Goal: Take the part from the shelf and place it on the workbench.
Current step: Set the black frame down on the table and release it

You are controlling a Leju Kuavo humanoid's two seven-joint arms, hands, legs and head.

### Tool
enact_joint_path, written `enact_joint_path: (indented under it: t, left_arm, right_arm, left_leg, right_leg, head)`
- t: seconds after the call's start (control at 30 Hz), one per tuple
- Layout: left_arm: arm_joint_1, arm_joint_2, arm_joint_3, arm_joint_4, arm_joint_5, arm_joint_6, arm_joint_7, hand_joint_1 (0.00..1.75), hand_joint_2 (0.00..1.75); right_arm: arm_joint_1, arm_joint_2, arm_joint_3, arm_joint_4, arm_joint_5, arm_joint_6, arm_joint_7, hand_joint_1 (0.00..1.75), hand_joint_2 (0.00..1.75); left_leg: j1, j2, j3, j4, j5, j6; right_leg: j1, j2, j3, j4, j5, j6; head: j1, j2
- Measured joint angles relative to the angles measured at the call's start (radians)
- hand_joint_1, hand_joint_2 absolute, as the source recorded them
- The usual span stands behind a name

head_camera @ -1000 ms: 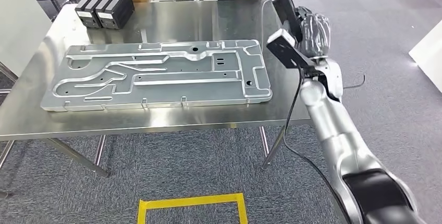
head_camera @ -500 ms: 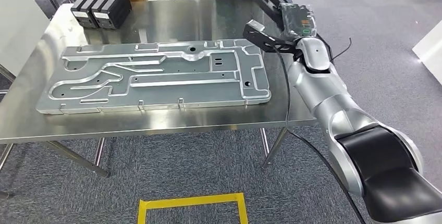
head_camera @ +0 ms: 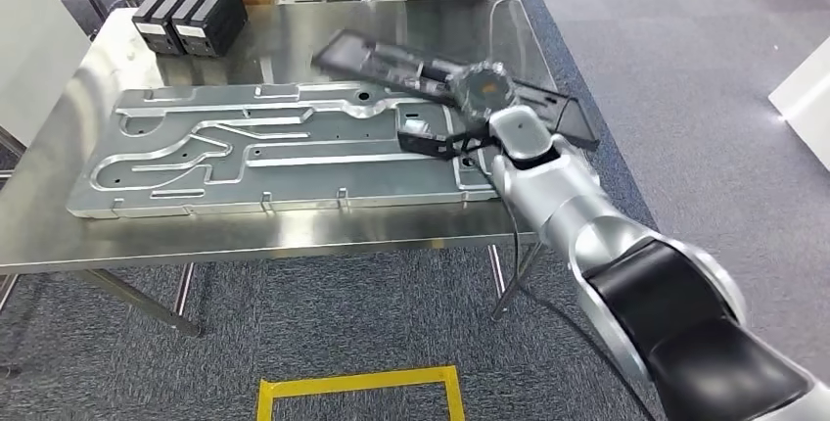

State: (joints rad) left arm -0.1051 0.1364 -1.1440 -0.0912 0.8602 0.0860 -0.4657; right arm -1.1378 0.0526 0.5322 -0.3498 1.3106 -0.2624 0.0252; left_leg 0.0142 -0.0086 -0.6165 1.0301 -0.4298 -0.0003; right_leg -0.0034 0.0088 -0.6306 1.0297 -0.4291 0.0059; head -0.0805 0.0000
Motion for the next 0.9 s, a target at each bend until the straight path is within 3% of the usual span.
enact_joint_path:
  t: [0.07,0.17,0.2,0.23,0.27,0.33,0.4,0.5,0.57,0.67,0.7,0.73,0.77,0.83,0.9]
  left_arm:
    - [-0.002,0.001,0.000,0.000,0.000,0.000,-0.008,0.00,1.75]
    - [-0.003,0.004,0.000,0.000,0.000,0.006,-0.010,0.00,1.75]
    - [-0.003,0.005,0.000,0.000,0.000,0.008,-0.010,0.00,1.75]
    - [-0.002,0.007,0.000,0.000,0.000,0.011,-0.010,0.00,1.75]
    - [-0.001,0.009,0.000,0.000,0.000,0.014,-0.011,0.00,1.75]
    - [-0.002,0.011,0.000,0.000,0.000,0.020,-0.014,0.00,1.75]
    - [-0.003,0.012,0.000,0.000,0.000,0.025,-0.016,0.00,1.75]
    - [-0.004,0.015,-0.001,0.000,0.000,0.034,-0.021,0.00,1.75]
    - [-0.004,0.016,-0.003,0.000,-0.001,0.040,-0.029,0.00,1.75]
    - [-0.001,0.018,-0.008,0.000,-0.001,0.050,-0.036,0.00,1.75]
    - [0.002,0.018,-0.009,0.000,-0.001,0.052,-0.038,0.00,1.75]
    - [0.004,0.018,-0.012,0.000,-0.001,0.054,-0.038,0.00,1.75]
    - [0.005,0.018,-0.014,0.000,-0.001,0.055,-0.039,0.00,1.75]
    - [0.005,0.020,-0.019,0.000,-0.001,0.059,-0.040,0.00,1.75]
    - [0.003,0.023,-0.023,0.000,-0.001,0.064,-0.039,0.00,1.75]
  right_arm:
    - [0.036,0.007,0.019,0.015,0.012,0.004,-0.022,1.75,1.75]
    - [0.081,0.013,0.045,0.036,0.039,0.009,-0.040,1.75,1.75]
    - [0.095,0.014,0.052,0.042,0.049,0.012,-0.043,1.75,1.75]
    - [0.108,0.016,0.059,0.047,0.059,0.013,-0.048,1.75,1.75]
    - [0.117,0.018,0.066,0.051,0.067,0.013,-0.055,1.75,1.75]
    - [0.123,0.025,0.077,0.055,0.080,0.007,-0.075,1.75,1.75]
    - [0.125,0.032,0.085,0.057,0.089,0.001,-0.097,1.75,1.75]
    - [0.134,0.045,0.101,0.060,0.098,-0.007,-0.123,1.75,1.75]
    - [0.140,0.052,0.108,0.062,0.099,-0.018,-0.132,1.75,1.75]
    - [0.164,0.055,0.111,0.063,0.100,-0.036,-0.137,1.75,1.75]
    - [0.171,0.056,0.112,0.064,0.099,-0.039,-0.137,1.75,1.75]
    - [0.175,0.056,0.112,0.064,0.099,-0.041,-0.137,1.75,1.75]
    - [0.177,0.055,0.112,0.064,0.099,-0.041,-0.134,1.75,1.75]
    - [0.178,0.054,0.112,0.066,0.099,-0.040,-0.125,1.75,1.75]
    - [0.178,0.049,0.112,0.068,0.099,-0.039,-0.110,1.75,1.75]
  left_leg:
    - [0.003,0.000,0.002,-0.005,0.004,0.012]
    - [0.003,-0.001,0.003,-0.006,0.004,0.021]
    - [0.003,-0.003,0.003,-0.006,0.004,0.022]
    - [0.003,-0.004,0.004,-0.006,0.003,0.022]
    - [0.002,-0.005,0.005,-0.006,0.003,0.021]
    - [-0.002,-0.005,0.008,-0.006,0.000,0.017]
    - [-0.005,-0.004,0.011,-0.005,-0.004,0.009]
    - [-0.005,-0.001,0.016,-0.007,-0.009,-0.007]
    - [-0.004,0.001,0.005,0.030,-0.038,-0.015]
    - [-0.001,0.002,-0.075,0.211,-0.130,-0.024]
    - [0.000,0.002,-0.097,0.259,-0.145,-0.027]
    - [0.001,0.002,-0.104,0.274,-0.140,-0.029]
    - [0.003,0.002,-0.088,0.243,-0.115,-0.030]
    - [0.007,0.003,-0.019,0.106,-0.048,-0.031]
    - [0.006,0.001,0.030,0.010,-0.021,-0.022]
  right_leg:
    - [-0.002,-0.002,-0.021,0.048,-0.033,0.010]
    - [-0.004,-0.004,-0.106,0.227,-0.113,0.017]
    - [-0.005,-0.004,-0.127,0.265,-0.120,0.018]
    - [-0.005,-0.004,-0.131,0.267,-0.108,0.016]
    - [-0.005,-0.004,-0.117,0.233,-0.081,0.013]
    - [-0.002,-0.005,-0.050,0.096,-0.018,0.002]
    - [0.004,-0.006,-0.004,0.007,0.007,-0.007]
    - [0.003,-0.005,0.005,-0.011,0.007,-0.017]
    - [-0.002,-0.007,0.014,-0.022,0.011,-0.027]
    - [-0.003,-0.010,0.018,-0.025,0.012,-0.033]
    - [-0.003,-0.010,0.018,-0.024,0.011,-0.033]
    - [-0.003,-0.010,0.018,-0.024,0.011,-0.033]
    - [-0.003,-0.010,0.019,-0.022,0.010,-0.032]
    - [-0.004,-0.008,0.020,-0.016,0.006,-0.026]
    - [-0.002,-0.005,0.018,-0.009,0.004,-0.015]
  head:
    - [0.000,0.000]
    - [0.000,0.000]
    - [0.000,0.000]
    - [0.000,0.000]
    - [0.000,0.000]
    - [0.000,0.000]
    - [0.000,0.000]
    - [0.000,0.000]
    - [0.000,0.000]
    - [0.000,0.000]
    - [0.000,0.000]
    - [0.000,0.000]
    - [0.000,0.000]
    - [0.000,0.000]
    - [0.000,0.000]
